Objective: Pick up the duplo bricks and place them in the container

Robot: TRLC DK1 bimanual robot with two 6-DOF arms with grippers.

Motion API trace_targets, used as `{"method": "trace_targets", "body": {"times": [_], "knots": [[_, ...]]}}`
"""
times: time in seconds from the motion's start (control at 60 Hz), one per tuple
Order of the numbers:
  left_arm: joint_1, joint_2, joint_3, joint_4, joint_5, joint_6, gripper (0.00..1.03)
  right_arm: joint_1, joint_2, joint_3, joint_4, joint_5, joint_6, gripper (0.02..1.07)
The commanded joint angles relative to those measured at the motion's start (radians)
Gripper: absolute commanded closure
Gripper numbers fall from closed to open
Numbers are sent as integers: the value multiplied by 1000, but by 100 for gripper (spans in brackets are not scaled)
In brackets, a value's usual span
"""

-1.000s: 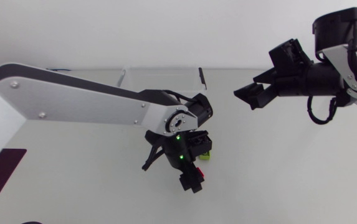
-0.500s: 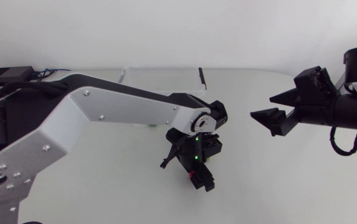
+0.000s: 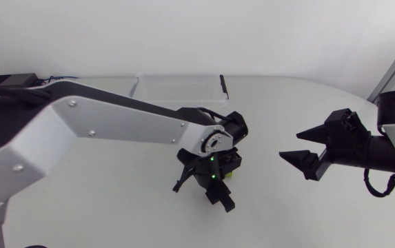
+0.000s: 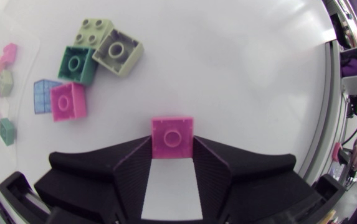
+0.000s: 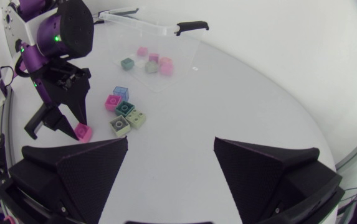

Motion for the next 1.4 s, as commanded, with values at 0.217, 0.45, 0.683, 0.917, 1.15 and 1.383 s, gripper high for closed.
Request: {"method": "trace_targets", "body": {"times": [0.217,0.45,0.683,0.917,1.15,1.383], "knots": [[98,-400,-224,94,-5,-11,72,174,171,-17,15,-15,-112,7],[253,-573,-290,202,-8,12,70,283,320,18,6,-4,-198,7],[412,-673,-347,379,-8,37,69,324,447,84,-17,-1,-258,7],[474,-613,-327,556,-5,44,67,329,565,171,-22,8,-285,7],[537,-401,-190,654,-5,37,32,350,639,228,-40,14,-319,7],[570,-434,-229,708,-44,63,5,352,711,314,-85,13,-353,8]]}}
